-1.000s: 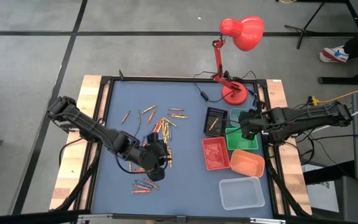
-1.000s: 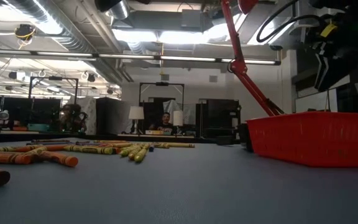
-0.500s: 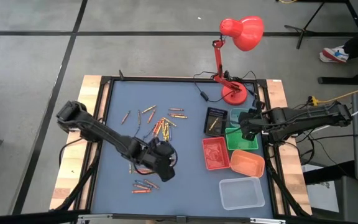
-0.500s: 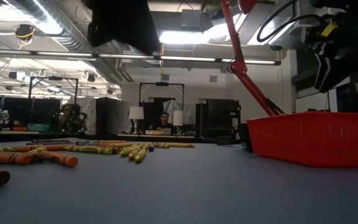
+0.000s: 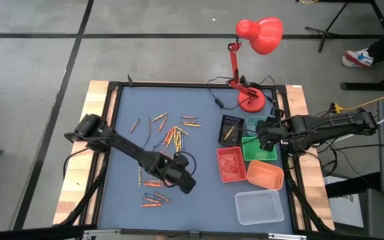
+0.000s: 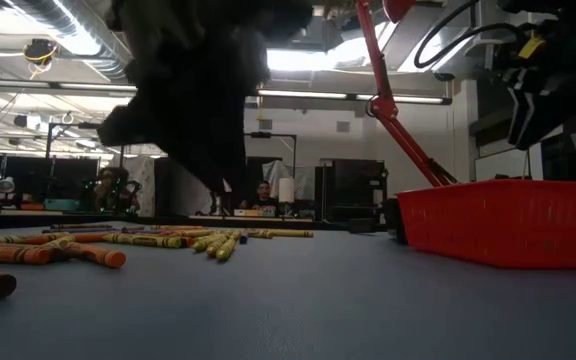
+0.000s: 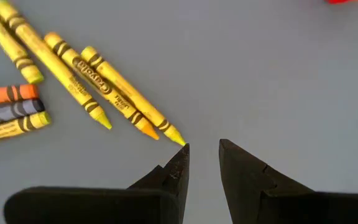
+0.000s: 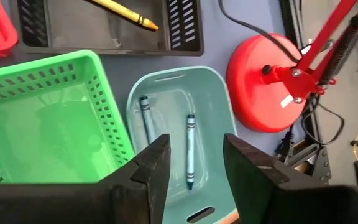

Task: Sort crayons
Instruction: Put the yellow green crayon into the green basket

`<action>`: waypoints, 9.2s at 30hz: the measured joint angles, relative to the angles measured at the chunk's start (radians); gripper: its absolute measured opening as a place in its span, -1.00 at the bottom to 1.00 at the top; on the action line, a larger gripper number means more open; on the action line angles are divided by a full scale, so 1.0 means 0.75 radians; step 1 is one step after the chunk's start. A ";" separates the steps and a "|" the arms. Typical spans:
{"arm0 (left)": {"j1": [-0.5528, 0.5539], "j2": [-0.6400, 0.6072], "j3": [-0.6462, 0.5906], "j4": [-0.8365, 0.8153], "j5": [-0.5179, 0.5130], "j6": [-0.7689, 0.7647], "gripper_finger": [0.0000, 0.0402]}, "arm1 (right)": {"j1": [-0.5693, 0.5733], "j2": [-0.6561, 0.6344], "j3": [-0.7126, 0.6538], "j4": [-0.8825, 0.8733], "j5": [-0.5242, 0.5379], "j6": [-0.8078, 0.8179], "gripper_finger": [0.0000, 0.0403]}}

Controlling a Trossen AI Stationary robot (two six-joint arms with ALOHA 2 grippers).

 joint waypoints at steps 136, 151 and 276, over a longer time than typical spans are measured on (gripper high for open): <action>0.326 0.150 0.001 1.670 -0.192 1.407 -0.70 | 0.000 0.124 0.211 0.944 -0.669 -0.180 -0.81; 0.326 0.148 0.001 1.433 -0.172 1.402 -0.56 | 0.000 0.124 0.211 0.173 -0.668 -0.134 -0.80; 0.380 0.119 0.002 -0.320 0.116 0.141 -0.92 | 0.001 0.126 0.211 0.021 -0.668 -0.140 -0.36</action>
